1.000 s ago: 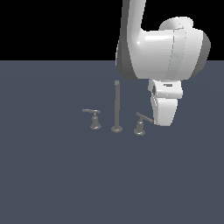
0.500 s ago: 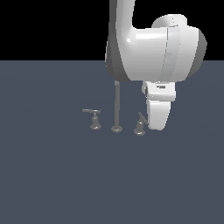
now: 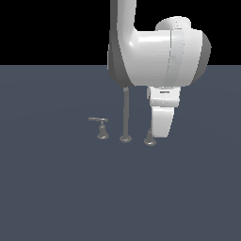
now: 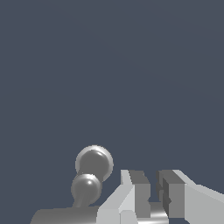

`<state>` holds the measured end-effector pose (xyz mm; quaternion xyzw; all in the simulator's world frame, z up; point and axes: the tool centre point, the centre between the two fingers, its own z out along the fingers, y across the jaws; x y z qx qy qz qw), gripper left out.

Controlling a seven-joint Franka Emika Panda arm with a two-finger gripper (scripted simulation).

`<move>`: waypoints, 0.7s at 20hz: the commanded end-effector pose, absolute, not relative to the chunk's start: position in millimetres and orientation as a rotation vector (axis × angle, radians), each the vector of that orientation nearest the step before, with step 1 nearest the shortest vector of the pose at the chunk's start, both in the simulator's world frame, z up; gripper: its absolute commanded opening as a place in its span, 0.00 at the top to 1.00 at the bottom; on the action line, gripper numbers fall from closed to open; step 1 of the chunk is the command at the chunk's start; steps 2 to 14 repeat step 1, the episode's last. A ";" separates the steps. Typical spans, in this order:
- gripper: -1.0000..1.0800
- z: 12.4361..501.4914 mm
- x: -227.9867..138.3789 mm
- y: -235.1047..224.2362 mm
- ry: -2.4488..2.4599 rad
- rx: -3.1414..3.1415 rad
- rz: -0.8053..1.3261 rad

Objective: Turn on the faucet by rotating a designated handle.

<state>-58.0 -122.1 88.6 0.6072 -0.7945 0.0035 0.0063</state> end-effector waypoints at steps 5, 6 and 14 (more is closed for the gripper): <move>1.00 89.0 -45.9 -75.2 -2.427 1.995 0.000; 1.00 89.0 -45.9 -75.2 -2.427 1.995 0.000; 1.00 89.0 -45.9 -75.2 -2.427 1.995 0.000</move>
